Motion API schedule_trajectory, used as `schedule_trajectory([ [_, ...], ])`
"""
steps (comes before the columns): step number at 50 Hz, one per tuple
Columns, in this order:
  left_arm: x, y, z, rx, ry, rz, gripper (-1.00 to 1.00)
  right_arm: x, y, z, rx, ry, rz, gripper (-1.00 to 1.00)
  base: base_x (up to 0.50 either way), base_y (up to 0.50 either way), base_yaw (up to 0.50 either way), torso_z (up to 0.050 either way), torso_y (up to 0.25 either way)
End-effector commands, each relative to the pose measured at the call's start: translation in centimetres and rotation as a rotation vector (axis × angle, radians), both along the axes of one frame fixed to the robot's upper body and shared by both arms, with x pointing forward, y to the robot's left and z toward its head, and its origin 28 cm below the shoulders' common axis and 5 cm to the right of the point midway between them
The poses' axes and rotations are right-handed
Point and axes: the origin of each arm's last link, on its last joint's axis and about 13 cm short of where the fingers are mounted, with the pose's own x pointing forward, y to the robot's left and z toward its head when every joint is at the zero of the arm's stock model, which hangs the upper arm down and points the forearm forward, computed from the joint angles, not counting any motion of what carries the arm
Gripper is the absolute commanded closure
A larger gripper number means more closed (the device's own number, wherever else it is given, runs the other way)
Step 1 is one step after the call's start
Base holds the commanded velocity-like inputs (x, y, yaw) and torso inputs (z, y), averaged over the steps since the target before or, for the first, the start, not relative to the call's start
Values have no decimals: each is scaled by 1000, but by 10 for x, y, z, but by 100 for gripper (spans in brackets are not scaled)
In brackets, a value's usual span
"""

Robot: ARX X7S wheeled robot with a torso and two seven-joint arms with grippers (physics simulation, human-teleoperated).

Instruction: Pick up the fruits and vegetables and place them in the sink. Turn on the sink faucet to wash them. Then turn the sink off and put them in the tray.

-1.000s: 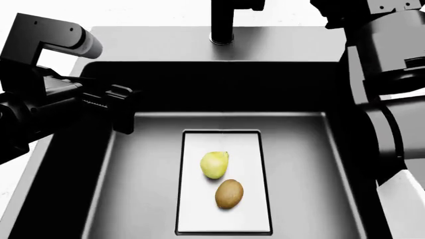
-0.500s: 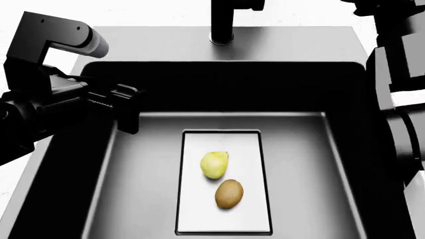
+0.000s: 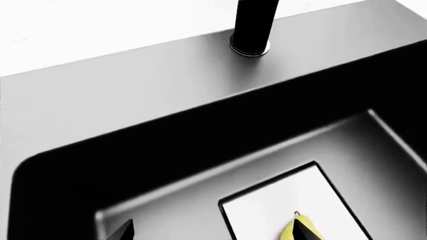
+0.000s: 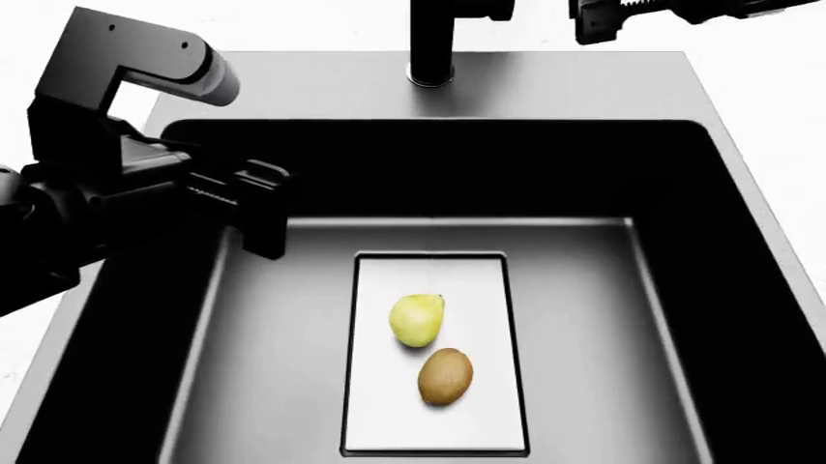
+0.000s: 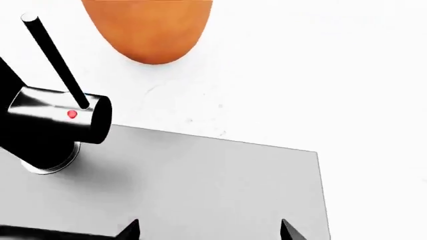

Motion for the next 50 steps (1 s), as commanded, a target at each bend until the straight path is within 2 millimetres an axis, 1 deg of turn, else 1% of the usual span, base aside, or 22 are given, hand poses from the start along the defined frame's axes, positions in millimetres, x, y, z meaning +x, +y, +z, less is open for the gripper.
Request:
schedule_trajectory([
  [1, -1, -6, 5, 31, 16, -9, -100, -42, -4, -6, -104, 245, 104, -100, 0, 0, 0, 0, 0],
  [8, 1, -9, 5, 36, 36, -21, -100, -57, 2, -22, -121, 371, 234, -100, 0, 0, 0, 0, 0],
  [16, 5, -13, 3, 46, 56, -36, -100, -67, 10, -46, -143, 489, 375, -100, 0, 0, 0, 0, 0],
  [24, 8, -17, 4, 63, 69, -47, -100, -74, 20, -58, -169, 542, 457, -100, 0, 0, 0, 0, 0],
  [30, 6, -19, 7, 82, 71, -53, -100, -76, 27, -68, -135, 541, 532, -100, 0, 0, 0, 0, 0],
  [36, 7, -19, 7, 89, 74, -53, -100, -78, 34, -85, -121, 567, 562, -100, 0, 0, 0, 0, 0],
  [40, 9, -17, 6, 85, 80, -45, -100, -82, 40, -93, -96, 560, 563, -100, 0, 0, 0, 0, 0],
  [50, 9, -16, 5, 79, 83, -43, -100, -93, 53, -111, -9, 558, 500, -100, 0, 0, 0, 0, 0],
])
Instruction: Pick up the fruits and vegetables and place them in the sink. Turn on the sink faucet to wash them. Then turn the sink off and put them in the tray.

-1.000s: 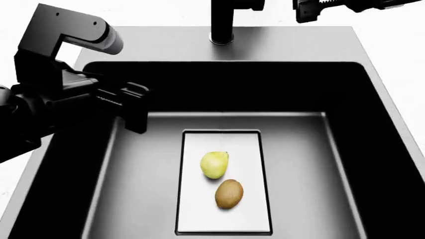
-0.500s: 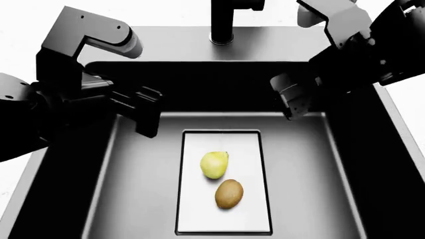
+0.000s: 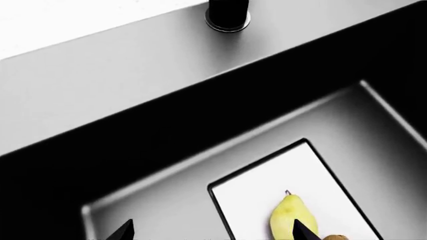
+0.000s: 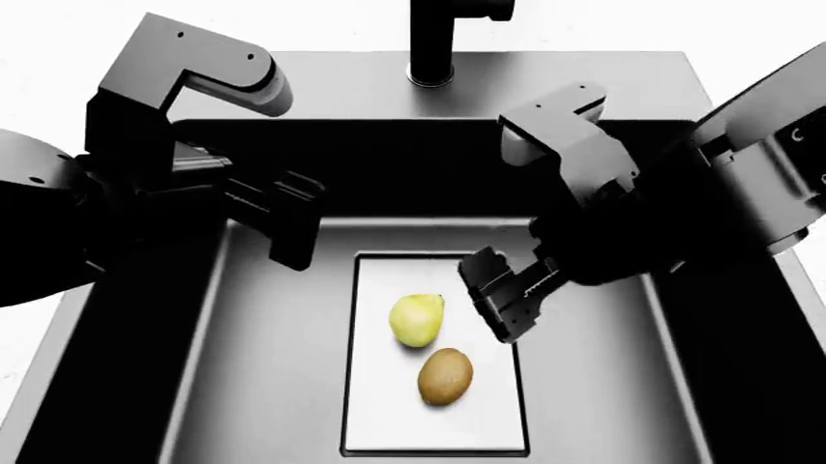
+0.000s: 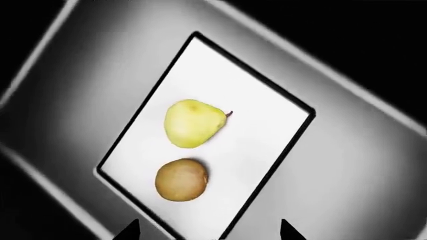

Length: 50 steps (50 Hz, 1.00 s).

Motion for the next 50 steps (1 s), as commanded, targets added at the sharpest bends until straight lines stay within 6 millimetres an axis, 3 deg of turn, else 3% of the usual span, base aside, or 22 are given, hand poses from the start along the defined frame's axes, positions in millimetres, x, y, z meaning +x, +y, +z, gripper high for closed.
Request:
schedule_trajectory([
  [1, 1, 1, -1, 1, 6, 2, -100, -14, 14, -21, 53, 44, -47, -100, 0, 0, 0, 0, 0],
  [29, 4, 3, -5, -1, 15, 3, -100, -43, 47, -47, 60, -39, -159, -100, 0, 0, 0, 0, 0],
  [50, 6, 2, -10, 3, 27, -6, -100, -46, 64, -64, 53, -81, -175, -100, 0, 0, 0, 0, 0],
])
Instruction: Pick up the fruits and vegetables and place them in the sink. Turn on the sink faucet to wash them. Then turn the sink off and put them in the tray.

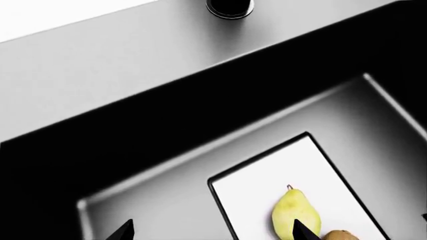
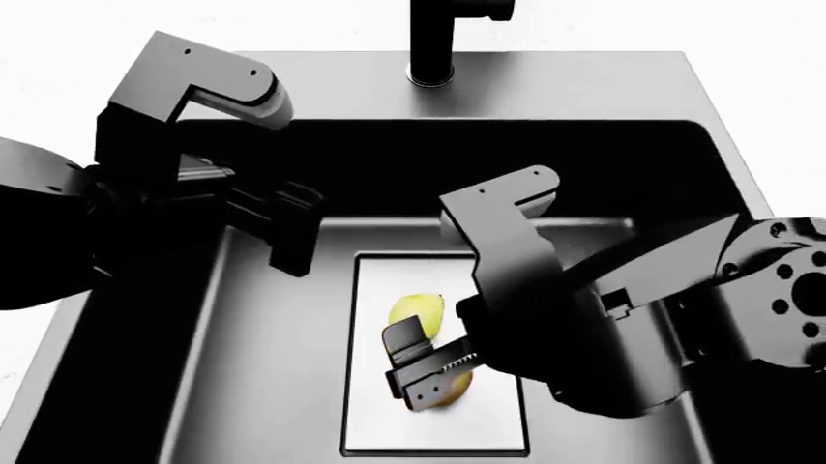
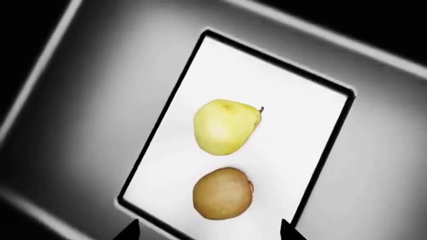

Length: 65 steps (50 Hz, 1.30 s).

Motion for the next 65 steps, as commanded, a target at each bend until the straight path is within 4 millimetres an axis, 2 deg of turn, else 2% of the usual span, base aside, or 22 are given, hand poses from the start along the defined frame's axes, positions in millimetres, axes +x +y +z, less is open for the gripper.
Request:
schedule_trajectory([
  [1, 1, 0, -2, 4, 4, -4, -100, -1, 7, -10, -15, -14, -16, -100, 0, 0, 0, 0, 0],
  [16, 4, 1, -5, 5, 8, 3, -100, 16, 12, -32, -81, 3, -24, -100, 0, 0, 0, 0, 0],
  [39, 6, 3, -11, 9, 16, 8, -100, 23, 21, -53, -109, 15, 0, -100, 0, 0, 0, 0, 0],
  [65, 7, 5, -12, 2, 17, 9, -100, 36, 22, -72, -119, 48, 10, -100, 0, 0, 0, 0, 0],
])
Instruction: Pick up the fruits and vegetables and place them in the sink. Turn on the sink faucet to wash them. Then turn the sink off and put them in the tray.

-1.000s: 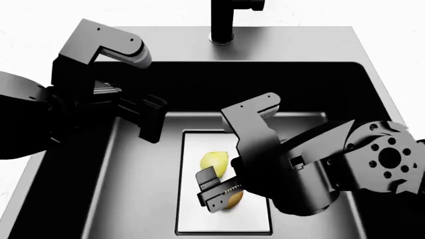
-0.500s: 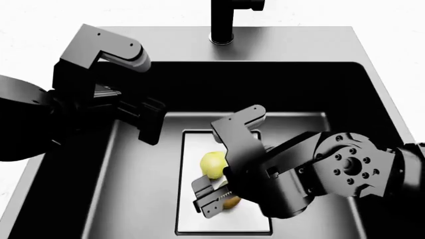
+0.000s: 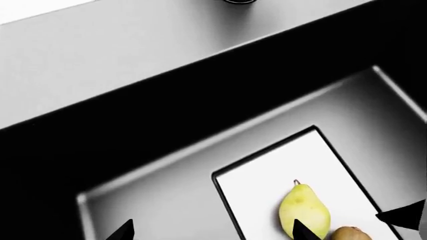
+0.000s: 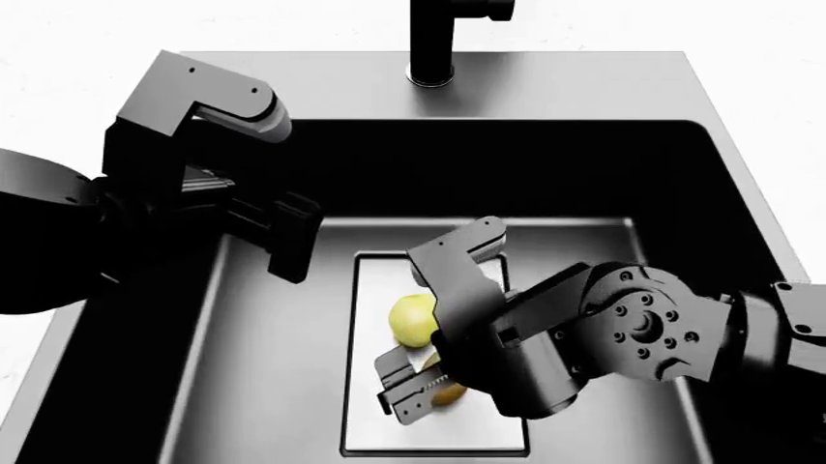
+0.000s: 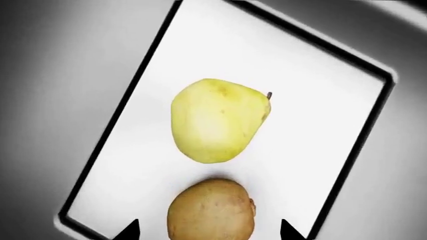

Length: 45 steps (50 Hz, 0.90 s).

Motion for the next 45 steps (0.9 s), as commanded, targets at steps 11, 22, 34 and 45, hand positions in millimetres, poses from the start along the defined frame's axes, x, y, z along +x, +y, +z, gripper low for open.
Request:
schedule_trajectory([
  [11, 0, 1, -3, -4, 4, 1, -100, 5, 1, -18, -7, 33, 9, -100, 0, 0, 0, 0, 0],
  [22, 2, 1, -3, -3, 7, -1, -100, 10, -1, -26, -23, 44, -1, -100, 0, 0, 0, 0, 0],
  [34, 1, 2, -3, -6, 5, 1, -100, 12, 1, -31, -23, 56, 8, -100, 0, 0, 0, 0, 0],
  [45, 2, 4, -5, -7, 9, 7, -100, 16, 3, -36, -26, 64, 14, -100, 0, 0, 0, 0, 0],
])
